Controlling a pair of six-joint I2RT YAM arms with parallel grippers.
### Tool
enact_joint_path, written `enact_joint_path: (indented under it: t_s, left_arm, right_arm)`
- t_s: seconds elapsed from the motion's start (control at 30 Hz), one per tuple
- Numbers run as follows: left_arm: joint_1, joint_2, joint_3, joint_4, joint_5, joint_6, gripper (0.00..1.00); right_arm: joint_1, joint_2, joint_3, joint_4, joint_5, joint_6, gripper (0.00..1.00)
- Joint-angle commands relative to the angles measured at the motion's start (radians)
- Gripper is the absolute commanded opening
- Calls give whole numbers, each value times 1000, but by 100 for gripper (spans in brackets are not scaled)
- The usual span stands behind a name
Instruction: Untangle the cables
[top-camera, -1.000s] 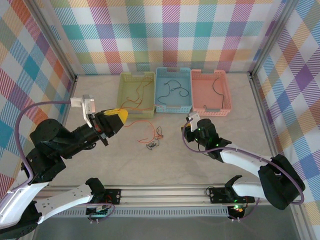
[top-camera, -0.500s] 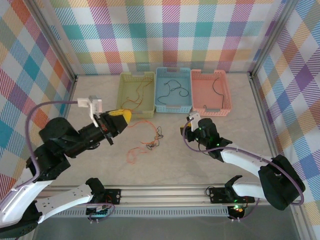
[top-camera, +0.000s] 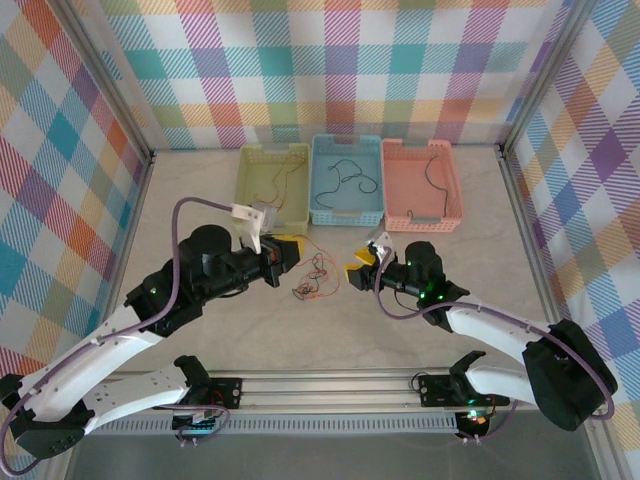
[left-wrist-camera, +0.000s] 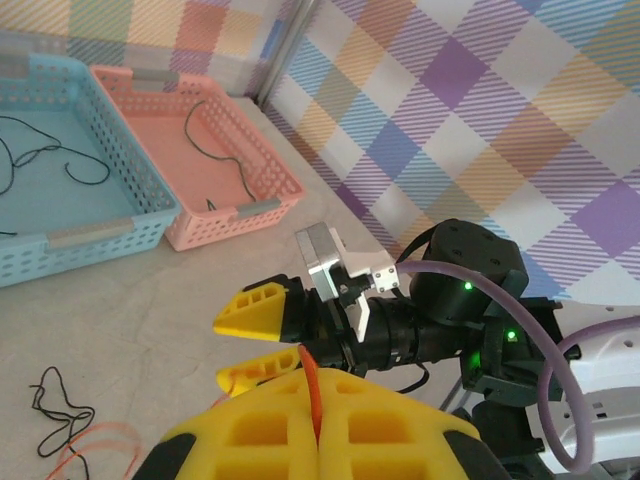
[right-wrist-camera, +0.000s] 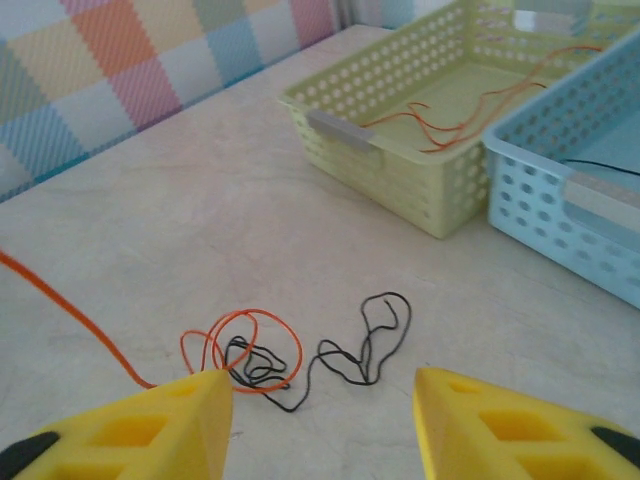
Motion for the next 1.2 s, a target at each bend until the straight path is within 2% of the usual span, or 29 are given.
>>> enact_joint_path:
  t_s: [0.0,0.27,0.63,0.7,0.8,0.97,1.07,1.17]
  left_arm:
    - [-3,19,14,46,40,-11,0]
    - [-3,56,14,102,89,-53,0]
    - [-3,100,69,112,62,-88,0]
    - [-3,114,83,114,70,-88,0]
    - [-4,133,109,97,60,-78,0]
    - [-3,151,133,90,46,-68,0]
    - [-4,170,159,81,51,-60,0]
    - [-4,197,202,69,53,-50,0]
  right_arm:
    - [3,-12,-6,76,-91,-27,54]
    - [6,-9,7,71,-120,-6,55]
    - [8,-134,-14,-9,-103,-15,56]
    - [7,-135,-6,-38,-59,-8,56]
    - [6,-137,34,-173,72,2,54]
    - [6,-166,31,-253,174,29,52]
    - [6,-175,1,-214,142,21,49]
    - [5,-156,12,-195,44,-8,47]
